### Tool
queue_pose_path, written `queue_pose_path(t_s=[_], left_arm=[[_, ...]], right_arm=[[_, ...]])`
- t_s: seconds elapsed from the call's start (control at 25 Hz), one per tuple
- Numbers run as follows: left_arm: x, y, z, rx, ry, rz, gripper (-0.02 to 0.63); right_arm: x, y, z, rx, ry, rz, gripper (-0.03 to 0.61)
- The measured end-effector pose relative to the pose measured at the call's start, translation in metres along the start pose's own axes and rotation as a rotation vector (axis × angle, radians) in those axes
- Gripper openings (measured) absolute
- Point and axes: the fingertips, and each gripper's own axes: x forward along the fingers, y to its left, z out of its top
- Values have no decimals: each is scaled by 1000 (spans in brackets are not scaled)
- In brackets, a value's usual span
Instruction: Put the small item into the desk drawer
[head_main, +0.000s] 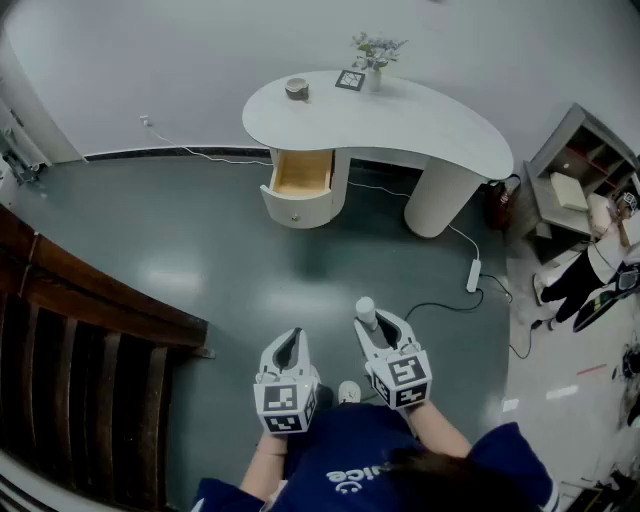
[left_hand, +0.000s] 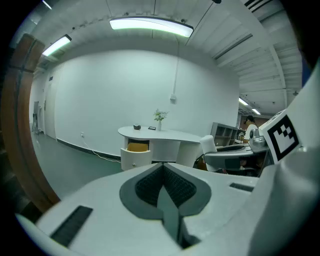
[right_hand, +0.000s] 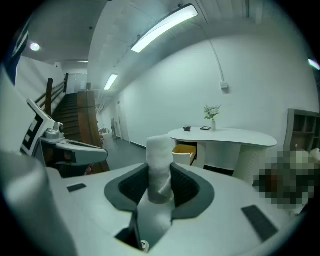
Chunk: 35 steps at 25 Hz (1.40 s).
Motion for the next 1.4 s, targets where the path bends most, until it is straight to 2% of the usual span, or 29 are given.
queue_pose_path(t_s=[0.28,0.48,0.72,0.92,1.12,1.4], left_arm=[[12,26,8,-14,-15,-15,3],[20,38,14,-7,-23,-59,3],[28,55,17,8,-32,-92,3],[32,66,19,4,-34,-99,3],[42,75,25,-32,-54,-109,3],[74,92,26,-46,-28,-25,3]], right_arm=[[20,15,13,-28,-5,3,138],[33,17,23,44,-39,-39,140],[45,19,23,71,-50,-85,140],[51,23,23,69,-51,-90,141],[72,18,21,75,-30,-72,141],[114,-1,29,48,-15,-20,140]])
